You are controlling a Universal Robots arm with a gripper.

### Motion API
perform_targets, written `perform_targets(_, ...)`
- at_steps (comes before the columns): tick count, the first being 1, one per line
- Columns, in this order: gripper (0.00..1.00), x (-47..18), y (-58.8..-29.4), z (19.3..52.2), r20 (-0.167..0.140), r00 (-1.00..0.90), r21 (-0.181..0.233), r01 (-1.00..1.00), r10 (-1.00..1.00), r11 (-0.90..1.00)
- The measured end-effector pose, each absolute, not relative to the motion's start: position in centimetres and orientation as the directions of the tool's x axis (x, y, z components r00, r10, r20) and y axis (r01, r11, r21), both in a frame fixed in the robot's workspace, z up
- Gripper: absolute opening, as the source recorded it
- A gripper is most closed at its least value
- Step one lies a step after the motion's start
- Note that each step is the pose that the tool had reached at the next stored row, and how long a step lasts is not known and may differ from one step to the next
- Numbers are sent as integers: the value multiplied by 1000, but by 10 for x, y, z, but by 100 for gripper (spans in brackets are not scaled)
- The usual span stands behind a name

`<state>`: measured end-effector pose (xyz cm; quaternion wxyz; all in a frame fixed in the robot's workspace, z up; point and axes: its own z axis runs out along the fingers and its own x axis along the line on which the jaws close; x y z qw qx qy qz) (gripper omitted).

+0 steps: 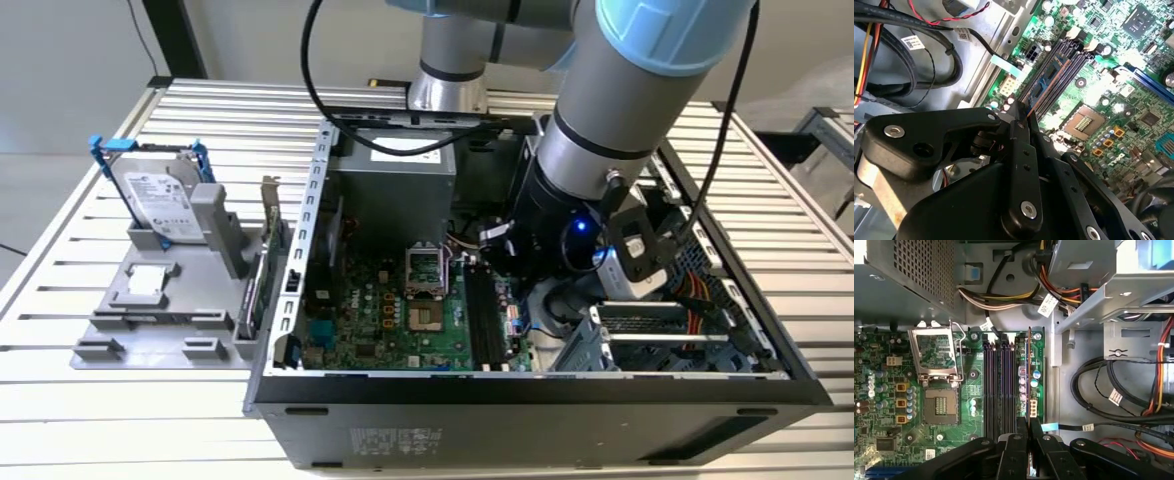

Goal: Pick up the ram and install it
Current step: 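Insert the ram into the slot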

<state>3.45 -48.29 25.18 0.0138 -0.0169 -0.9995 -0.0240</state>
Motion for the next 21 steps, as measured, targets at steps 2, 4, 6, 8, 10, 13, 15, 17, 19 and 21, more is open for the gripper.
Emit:
perform_targets(2,0,34,-483,251,29,-999,47,34,33,998)
perform_targets(4,0,34,-483,251,30,-999,46,34,33,998)
perform_targets(6,0,35,-483,251,30,-999,46,34,33,998)
perform_targets(8,0,35,-483,250,30,-999,46,33,31,998)
perform_targets(10,0,34,-483,250,30,-999,46,30,29,998)
perform_targets(13,0,35,-484,249,30,-999,46,22,21,999)
perform_targets(15,0,35,-485,248,30,-999,46,18,16,999)
perform_targets(17,0,34,-487,248,30,-999,46,15,14,999)
perform_targets(19,0,34,-489,247,30,-999,46,14,13,999)
perform_targets(21,0,33,-490,247,30,-999,46,13,12,999)
